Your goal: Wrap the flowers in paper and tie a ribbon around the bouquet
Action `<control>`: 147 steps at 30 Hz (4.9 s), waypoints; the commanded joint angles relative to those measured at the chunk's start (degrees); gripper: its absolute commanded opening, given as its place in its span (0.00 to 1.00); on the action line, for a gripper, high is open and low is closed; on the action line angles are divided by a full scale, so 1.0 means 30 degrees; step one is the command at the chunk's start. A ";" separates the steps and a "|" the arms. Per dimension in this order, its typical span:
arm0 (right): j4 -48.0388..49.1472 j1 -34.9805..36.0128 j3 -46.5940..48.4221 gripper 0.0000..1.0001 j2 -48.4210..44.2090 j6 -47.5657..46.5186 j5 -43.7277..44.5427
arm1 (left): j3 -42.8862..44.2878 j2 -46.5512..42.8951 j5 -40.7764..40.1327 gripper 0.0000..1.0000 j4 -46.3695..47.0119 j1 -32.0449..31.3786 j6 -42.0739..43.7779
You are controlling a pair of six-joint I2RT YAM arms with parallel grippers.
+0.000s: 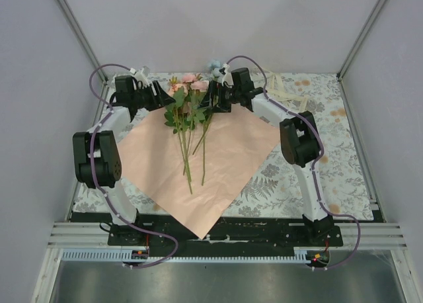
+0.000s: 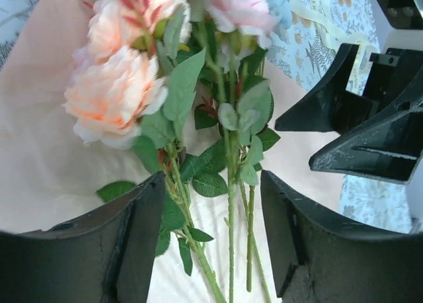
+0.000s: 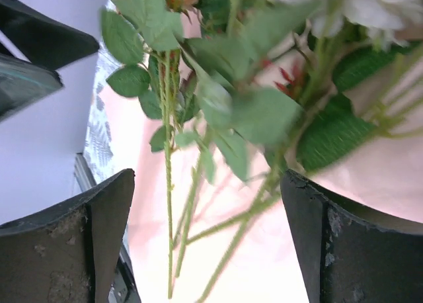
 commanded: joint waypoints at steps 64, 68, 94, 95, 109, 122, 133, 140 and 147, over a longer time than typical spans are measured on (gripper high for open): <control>0.1020 -0.1989 -0.1755 0.00 -0.0357 0.0173 -0.3637 | -0.1522 -0.0135 -0.4956 0.69 -0.7768 0.1261 0.3835; 0.0083 -0.1373 0.0650 0.00 0.1285 -0.0674 -0.2760 | -0.0673 0.1156 -0.5075 0.67 -0.7799 0.1085 0.4067; -0.8440 -0.4505 -0.2045 0.61 -0.3546 -1.1066 0.1629 | 0.6217 0.3480 -0.2322 0.61 -0.8939 -0.0971 0.4298; -0.9257 -0.4767 -0.1461 0.62 -0.3342 -1.2208 0.2014 | 0.6040 0.2719 -0.2380 0.67 -0.9347 -0.0908 0.4883; -1.4918 -0.7054 -0.1043 0.75 -0.2315 -2.1243 0.8374 | 0.1734 -0.1420 -0.4517 0.83 -1.5387 0.6356 1.4498; -2.0014 -0.6997 0.3315 0.73 0.1462 -1.8900 0.3338 | -0.0202 0.0512 -0.4080 0.82 -1.3250 0.7062 1.2947; -1.9760 -0.7724 0.2654 0.82 -0.0577 -1.9778 0.4504 | -0.0172 0.0662 -0.4020 0.81 -1.2750 0.6944 1.2828; -2.1534 -0.8315 0.1587 0.86 0.0170 -2.0306 0.4603 | -0.0172 0.0719 -0.4430 0.81 -1.2575 0.6973 1.2770; -2.3357 -0.8052 0.3350 0.81 0.2314 -1.8638 0.1555 | -0.0436 0.0456 -0.4402 0.81 -1.2340 0.6944 1.2858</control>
